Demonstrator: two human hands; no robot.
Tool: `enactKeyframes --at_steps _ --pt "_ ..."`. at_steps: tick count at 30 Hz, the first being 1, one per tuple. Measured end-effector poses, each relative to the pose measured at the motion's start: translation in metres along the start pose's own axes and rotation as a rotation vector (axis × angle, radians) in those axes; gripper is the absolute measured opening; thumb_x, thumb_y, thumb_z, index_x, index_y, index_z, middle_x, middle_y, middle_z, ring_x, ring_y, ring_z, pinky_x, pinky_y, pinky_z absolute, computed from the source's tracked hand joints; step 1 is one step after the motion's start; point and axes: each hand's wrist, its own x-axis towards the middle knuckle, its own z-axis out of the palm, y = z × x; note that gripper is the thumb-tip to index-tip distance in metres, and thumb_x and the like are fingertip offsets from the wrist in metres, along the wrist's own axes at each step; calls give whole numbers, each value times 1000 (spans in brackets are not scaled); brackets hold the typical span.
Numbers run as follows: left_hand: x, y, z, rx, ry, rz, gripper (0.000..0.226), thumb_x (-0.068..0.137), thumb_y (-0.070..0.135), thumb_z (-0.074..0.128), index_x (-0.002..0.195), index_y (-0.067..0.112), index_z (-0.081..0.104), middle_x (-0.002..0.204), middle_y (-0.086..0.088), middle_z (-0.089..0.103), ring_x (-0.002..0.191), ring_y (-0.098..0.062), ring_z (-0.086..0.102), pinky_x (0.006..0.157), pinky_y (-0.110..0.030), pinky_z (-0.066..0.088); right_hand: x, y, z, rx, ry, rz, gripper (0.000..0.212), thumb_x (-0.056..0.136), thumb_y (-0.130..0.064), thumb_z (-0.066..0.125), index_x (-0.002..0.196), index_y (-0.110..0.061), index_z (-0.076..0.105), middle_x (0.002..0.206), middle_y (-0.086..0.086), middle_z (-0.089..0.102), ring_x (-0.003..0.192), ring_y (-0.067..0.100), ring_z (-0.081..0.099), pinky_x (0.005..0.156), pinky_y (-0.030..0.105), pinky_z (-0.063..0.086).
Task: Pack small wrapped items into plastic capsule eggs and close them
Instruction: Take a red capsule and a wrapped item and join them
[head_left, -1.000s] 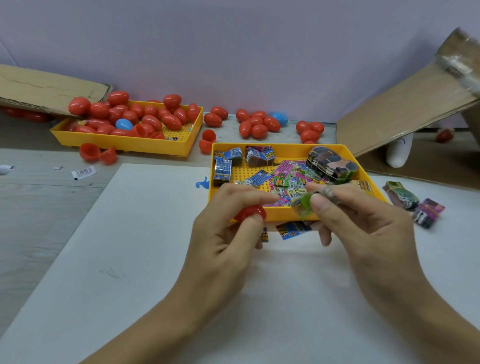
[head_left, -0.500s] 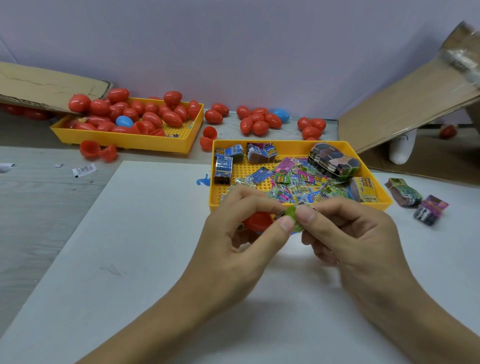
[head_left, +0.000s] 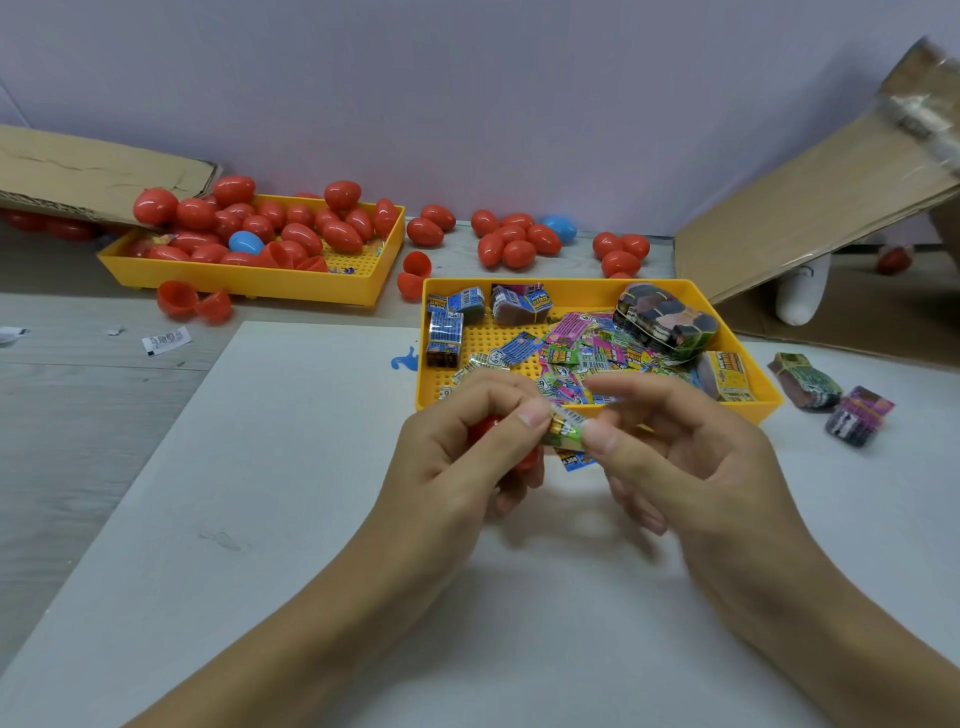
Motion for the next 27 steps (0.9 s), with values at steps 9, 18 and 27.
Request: enactKeyframes --at_steps 9,18,27 --pt "0 0 0 -25 -13 -57 21 92 25 53 80 18 68 87 0 59 63 -12 54 52 -21 39 -6 0 1 -207 -51 -226 29 75 -33 76 104 -38 75 96 -4 71 77 14 67 59 24 53" --pt "-2 1 4 57 -83 13 23 90 34 55 77 18 66 95 0 58 65 -14 54 55 -20 40 -6 0 3 -234 25 -248 18 79 -33 72 96 -38 76 83 -6 73 69 14 69 49 22 49" --pt "-1 -3 -1 -38 -96 -32 22 78 29 54 85 13 68 94 -2 56 71 -23 53 57 -27 43 -5 6 1 -225 70 -239 16 82 -17 69 90 -30 75 67 -4 69 52 9 59 45 13 42"
